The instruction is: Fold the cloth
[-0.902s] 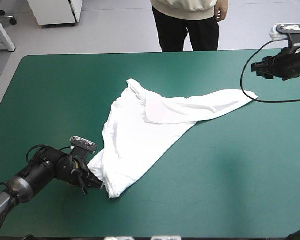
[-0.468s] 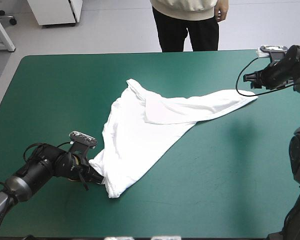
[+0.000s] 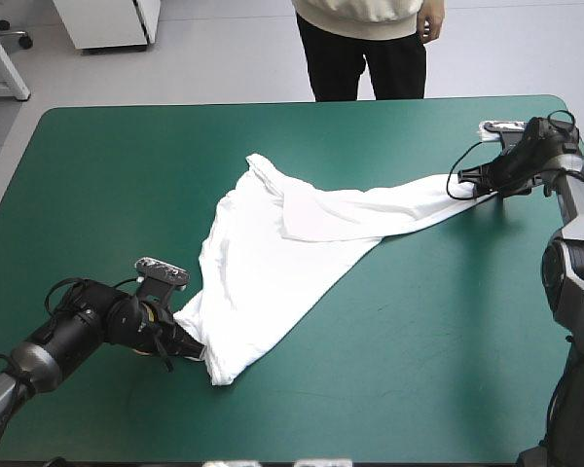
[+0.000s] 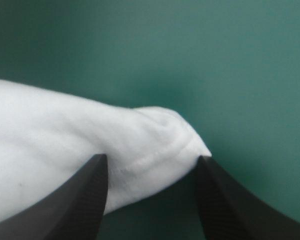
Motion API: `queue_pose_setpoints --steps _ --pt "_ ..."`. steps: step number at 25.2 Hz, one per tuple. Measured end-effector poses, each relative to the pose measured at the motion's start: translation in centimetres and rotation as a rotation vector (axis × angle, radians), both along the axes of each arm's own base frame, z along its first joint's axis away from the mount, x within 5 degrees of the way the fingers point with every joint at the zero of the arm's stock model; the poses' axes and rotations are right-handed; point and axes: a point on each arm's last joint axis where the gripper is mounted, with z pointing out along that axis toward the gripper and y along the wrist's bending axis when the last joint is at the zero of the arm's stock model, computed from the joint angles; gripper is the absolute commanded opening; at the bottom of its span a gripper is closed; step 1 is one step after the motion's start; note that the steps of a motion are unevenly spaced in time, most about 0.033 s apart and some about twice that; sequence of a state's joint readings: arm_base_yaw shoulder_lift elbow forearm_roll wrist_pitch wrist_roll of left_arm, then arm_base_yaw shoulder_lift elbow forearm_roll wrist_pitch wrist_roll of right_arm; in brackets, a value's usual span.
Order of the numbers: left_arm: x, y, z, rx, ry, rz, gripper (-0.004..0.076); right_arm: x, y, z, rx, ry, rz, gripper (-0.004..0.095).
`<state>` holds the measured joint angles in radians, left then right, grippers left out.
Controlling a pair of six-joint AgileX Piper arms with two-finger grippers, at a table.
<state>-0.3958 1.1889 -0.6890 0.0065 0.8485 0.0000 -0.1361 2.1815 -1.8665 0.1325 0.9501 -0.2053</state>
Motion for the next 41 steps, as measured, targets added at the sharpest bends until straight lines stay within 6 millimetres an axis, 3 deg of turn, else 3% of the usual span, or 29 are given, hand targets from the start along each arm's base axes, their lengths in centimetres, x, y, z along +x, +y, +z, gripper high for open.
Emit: queue_pose_setpoints --steps 3,4,6,15,17,19,20,21,22,23,24,25,26,27,30,32,35,37,41 --pt "0.0 0.0 0.0 -0.006 0.002 0.003 -0.0009 0.2 0.0 0.0 0.002 -0.01 -0.002 0.0274" --pt "0.0 0.0 0.0 -0.006 0.002 0.003 -0.0009 0.2 0.0 -0.1 0.005 -0.013 -0.004 0.0141" --pt "0.0 0.0 0.0 -0.006 0.002 0.003 -0.0009 0.3 0.1 -0.2 0.015 -0.018 0.001 -0.0018" --pt "-0.3 0.1 0.6 -0.011 -0.027 0.0 -0.0009 -1.1 1.0 0.6 0.085 0.096 0.048 -0.0002" --pt "-0.4 0.4 0.9 0.001 -0.05 -0.004 -0.0009 -1.9 1.2 2.2 0.105 0.108 0.056 -0.0002" --pt "-0.5 0.7 1.3 0.025 -0.081 -0.002 -0.0009 -3.0 1.7 5.1 0.134 0.07 0.072 -0.0002" --pt "-0.4 0.9 1.7 0.043 -0.102 0.001 -0.0009 -3.7 2.1 7.0 0.153 0.039 0.087 -0.0002" --pt "-0.2 1.3 2.6 0.08 -0.153 0.007 -0.0009 -5.3 2.9 10.7 0.206 -0.04 0.121 -0.0002" --pt "-0.1 1.5 3.3 0.097 -0.183 0.009 -0.0009 -6.3 3.4 12.9 0.232 -0.092 0.145 -0.0007" --pt "0.4 1.8 5.2 0.12 -0.259 0.011 -0.0009 -8.4 4.3 16.7 0.274 -0.195 0.197 -0.0012" --pt "0.7 1.9 6.5 0.131 -0.304 0.012 -0.0009 -9.8 4.8 18.8 0.296 -0.254 0.227 -0.0017" --pt "1.1 2.1 9.2 0.148 -0.394 0.016 -0.0009 -12.7 5.8 22.8 0.32 -0.37 0.282 -0.0017" --pt "1.4 2.2 10.8 0.155 -0.448 0.021 -0.0009 -14.2 6.1 24.6 0.32 -0.428 0.304 -0.0016" --pt "1.6 2.5 14.1 0.164 -0.552 0.035 -0.0009 -17.0 6.7 28.1 0.309 -0.553 0.338 -0.0017" --pt "1.4 3.2 19.6 0.177 -0.73 0.068 -0.0009 -21.6 7.3 33.1 0.262 -0.758 0.362 -0.0017" --pt "0.1 4.2 25.7 0.164 -0.922 0.114 -0.0009 -26.8 7.8 37.5 0.201 -0.969 0.371 -0.0017" --pt "-3.9 6.1 33.6 0.115 -1.191 0.172 -0.0009 -34.2 8.3 41.8 0.108 -1.23 0.35 -0.0017" --pt "-7.3 7.6 37.6 0.069 -1.346 0.212 -0.0009 -38.1 8.5 43.4 0.072 -1.373 0.319 -0.0017" --pt "-12.3 9.5 41.4 0.011 -1.528 0.233 -0.0009 -42.0 8.9 44.4 0.052 -1.481 0.313 -0.0017"
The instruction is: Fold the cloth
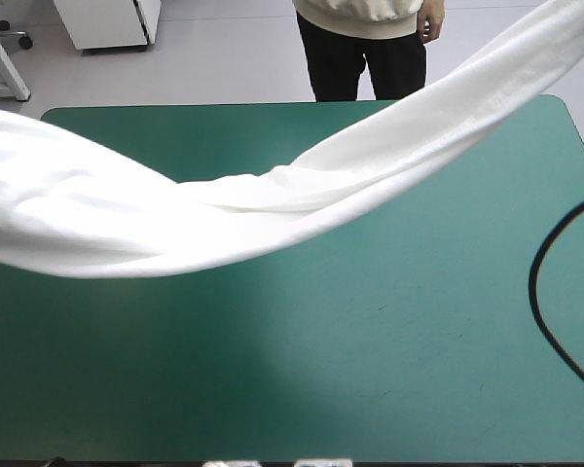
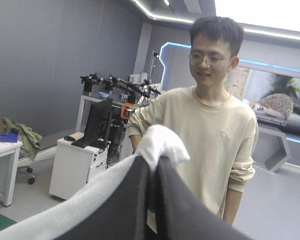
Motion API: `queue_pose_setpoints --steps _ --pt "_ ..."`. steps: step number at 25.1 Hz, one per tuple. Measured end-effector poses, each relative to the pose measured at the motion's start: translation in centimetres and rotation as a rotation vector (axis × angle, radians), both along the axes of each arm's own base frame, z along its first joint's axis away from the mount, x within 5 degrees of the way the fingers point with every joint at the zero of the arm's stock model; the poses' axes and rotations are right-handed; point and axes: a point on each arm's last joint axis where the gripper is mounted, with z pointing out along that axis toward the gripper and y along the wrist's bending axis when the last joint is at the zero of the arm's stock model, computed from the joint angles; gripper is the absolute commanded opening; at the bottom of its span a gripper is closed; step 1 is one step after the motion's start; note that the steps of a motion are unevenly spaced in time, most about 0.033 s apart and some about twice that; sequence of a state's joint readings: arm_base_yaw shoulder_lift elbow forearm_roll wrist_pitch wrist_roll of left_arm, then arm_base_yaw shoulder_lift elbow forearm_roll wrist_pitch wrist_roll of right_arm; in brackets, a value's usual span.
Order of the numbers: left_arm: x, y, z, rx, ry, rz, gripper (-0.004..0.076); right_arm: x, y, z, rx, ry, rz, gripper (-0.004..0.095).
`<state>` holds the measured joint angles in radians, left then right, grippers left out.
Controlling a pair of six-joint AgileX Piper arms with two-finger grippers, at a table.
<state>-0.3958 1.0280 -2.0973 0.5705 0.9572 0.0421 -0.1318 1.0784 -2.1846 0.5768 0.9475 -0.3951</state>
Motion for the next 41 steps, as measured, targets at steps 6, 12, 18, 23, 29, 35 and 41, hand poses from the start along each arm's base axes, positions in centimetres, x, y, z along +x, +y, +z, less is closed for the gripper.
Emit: queue_pose_setpoints --steps 6,12,18,23,29,35,41 --pt "-4.2 1.1 1.9 -0.001 -0.123 -0.067 -0.0009 -2.7 0.2 0.0 -0.012 -0.022 -0.03 -0.0017" --pt "-2.6 0.2 0.0 0.013 0.065 -0.099 -0.0009 -3.3 -0.6 -1.5 -0.018 0.13 -0.133 -0.0017" --pt "3.9 -3.8 -5.5 0.051 0.389 -0.241 -0.0009 -0.4 -1.4 -4.7 -0.021 0.386 -0.18 -0.0017" --pt "13.9 -8.8 -19.7 0.125 0.82 -0.301 -0.0009 10.1 -3.1 -15.7 -0.01 0.892 -0.2 -0.0017" --pt "23.5 -11.0 -31.2 0.075 0.835 -0.212 -0.0009 24.1 -5.4 -27.5 0.079 1.076 -0.258 -0.0017" --pt "30.3 -9.3 -38.6 -0.032 0.987 -0.105 -0.0008 32.6 -6.5 -35.2 0.078 1.263 -0.244 0.0011" --pt "30.8 -9.4 -40.0 -0.05 1.03 -0.096 0.0046 34.3 -6.7 -38.6 0.062 1.35 -0.235 0.0291"
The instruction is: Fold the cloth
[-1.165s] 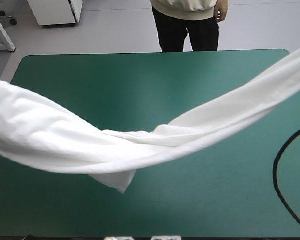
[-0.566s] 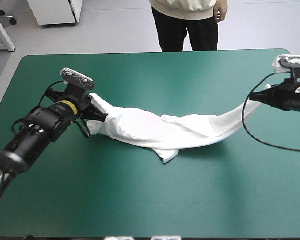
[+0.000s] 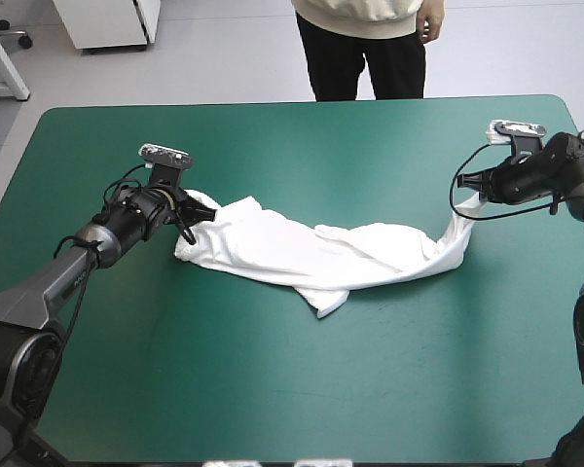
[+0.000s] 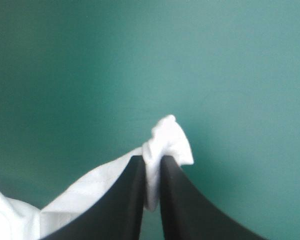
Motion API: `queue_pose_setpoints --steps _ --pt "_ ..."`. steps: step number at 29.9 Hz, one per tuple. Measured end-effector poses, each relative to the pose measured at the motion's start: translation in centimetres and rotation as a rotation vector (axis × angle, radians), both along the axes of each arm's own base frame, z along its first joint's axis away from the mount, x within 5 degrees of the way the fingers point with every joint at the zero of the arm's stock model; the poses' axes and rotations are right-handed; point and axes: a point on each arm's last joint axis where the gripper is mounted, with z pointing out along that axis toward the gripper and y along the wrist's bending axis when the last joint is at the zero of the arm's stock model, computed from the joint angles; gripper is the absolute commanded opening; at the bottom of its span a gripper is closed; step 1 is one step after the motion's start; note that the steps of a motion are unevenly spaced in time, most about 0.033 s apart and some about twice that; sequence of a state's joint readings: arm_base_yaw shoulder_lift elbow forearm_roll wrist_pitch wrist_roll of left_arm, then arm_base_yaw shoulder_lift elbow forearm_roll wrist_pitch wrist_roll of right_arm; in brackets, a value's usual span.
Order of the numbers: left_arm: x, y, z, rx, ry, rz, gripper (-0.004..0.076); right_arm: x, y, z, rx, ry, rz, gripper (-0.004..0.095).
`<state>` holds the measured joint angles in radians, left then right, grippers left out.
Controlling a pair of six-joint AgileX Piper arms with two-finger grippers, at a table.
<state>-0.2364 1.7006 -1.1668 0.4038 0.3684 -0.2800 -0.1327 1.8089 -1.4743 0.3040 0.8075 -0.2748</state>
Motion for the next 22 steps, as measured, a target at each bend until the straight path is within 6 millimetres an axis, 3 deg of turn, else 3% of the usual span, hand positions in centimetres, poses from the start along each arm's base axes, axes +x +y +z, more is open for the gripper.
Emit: queue_pose_setpoints --steps 4,6,8,11,15,18,22 --pt "0.0 0.0 0.0 -0.011 0.002 0.004 0.0268 0.1 -0.1 0.2 -0.007 -0.021 -0.003 0.0495" --pt "0.0 -0.1 0.0 -0.019 0.008 0.009 0.0412 0.0 -0.1 0.7 -0.01 -0.034 -0.003 0.0509" --pt "-0.1 -0.1 -0.1 -0.021 0.022 0.012 0.0501 -0.3 0.0 1.5 -0.013 -0.057 -0.004 0.0509" --pt "-0.1 0.1 0.3 0.01 0.054 0.014 0.0493 -1.2 0.1 3.9 -0.026 -0.127 -0.002 0.051" --pt "-1.0 0.6 1.8 0.083 0.089 -0.01 0.0489 -4.0 0.4 9.1 -0.054 -0.273 0.005 0.0509" --pt "-2.7 1.2 4.5 0.108 0.069 -0.015 0.0489 -6.6 0.8 12.5 -0.068 -0.36 0.011 0.0509" --pt "-6.4 1.9 9.2 0.083 0.025 -0.021 0.048 -10.1 1.4 15.8 -0.077 -0.433 0.023 0.0509"
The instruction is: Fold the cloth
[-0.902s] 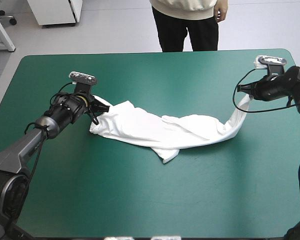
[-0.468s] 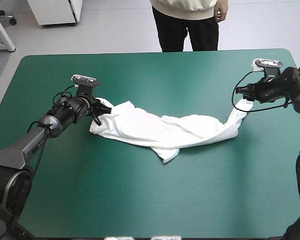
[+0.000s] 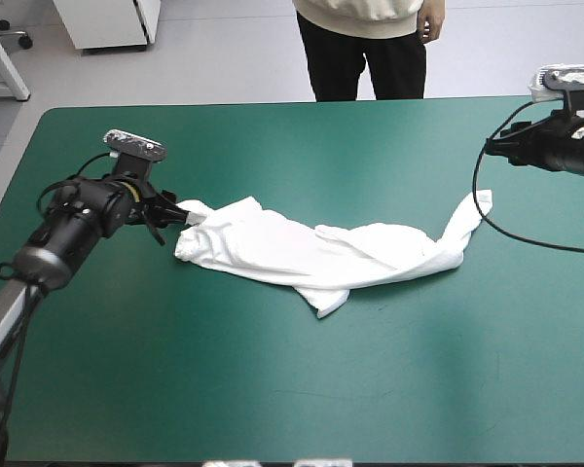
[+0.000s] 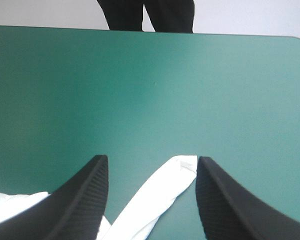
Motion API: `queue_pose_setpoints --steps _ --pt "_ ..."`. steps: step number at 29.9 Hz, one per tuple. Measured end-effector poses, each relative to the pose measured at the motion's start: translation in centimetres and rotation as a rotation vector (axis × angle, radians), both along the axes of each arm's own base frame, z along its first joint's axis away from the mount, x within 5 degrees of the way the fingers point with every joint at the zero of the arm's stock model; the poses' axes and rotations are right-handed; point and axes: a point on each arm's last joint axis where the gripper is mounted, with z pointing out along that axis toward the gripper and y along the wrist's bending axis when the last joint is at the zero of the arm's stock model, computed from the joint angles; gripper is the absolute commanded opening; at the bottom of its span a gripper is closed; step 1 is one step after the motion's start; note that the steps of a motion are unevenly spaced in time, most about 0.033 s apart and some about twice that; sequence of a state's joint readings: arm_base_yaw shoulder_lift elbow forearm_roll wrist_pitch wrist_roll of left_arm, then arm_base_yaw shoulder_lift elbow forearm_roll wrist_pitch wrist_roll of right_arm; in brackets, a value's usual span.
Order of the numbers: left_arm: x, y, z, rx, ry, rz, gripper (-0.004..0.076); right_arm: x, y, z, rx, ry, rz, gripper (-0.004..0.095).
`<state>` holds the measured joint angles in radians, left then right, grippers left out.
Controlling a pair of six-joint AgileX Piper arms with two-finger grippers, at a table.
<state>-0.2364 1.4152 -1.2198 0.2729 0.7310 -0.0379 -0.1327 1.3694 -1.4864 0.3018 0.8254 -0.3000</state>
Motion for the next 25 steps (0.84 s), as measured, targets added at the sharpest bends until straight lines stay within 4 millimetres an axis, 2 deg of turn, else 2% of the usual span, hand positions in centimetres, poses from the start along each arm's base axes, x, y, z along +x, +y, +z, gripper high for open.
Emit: queue_pose_setpoints --steps 3,5,7,10,14,25 --pt "-2.8 0.3 2.1 -0.019 0.007 -0.032 0.0473 -2.5 0.4 1.8 -0.006 -0.038 0.011 0.0509" --pt "-4.2 0.5 2.4 -0.018 0.031 -0.06 0.0473 -3.7 0.6 2.6 -0.009 -0.055 0.016 0.0509" --pt "-5.1 0.5 1.9 0.0 0.069 -0.092 0.0473 -4.6 0.7 3.2 -0.011 -0.071 0.019 0.0509" --pt "-5.4 0.6 -0.5 0.054 0.131 -0.149 0.0473 -5.2 0.9 3.5 -0.013 -0.075 0.023 0.0509" --pt "-4.8 0.3 -3.5 0.098 0.158 -0.211 0.0473 -5.1 0.9 3.3 -0.003 -0.056 0.026 0.0509" --pt "-0.7 -0.8 -10.1 0.102 0.292 -0.226 0.0473 -3.7 0.7 2.1 0.008 -0.009 0.026 0.0509"
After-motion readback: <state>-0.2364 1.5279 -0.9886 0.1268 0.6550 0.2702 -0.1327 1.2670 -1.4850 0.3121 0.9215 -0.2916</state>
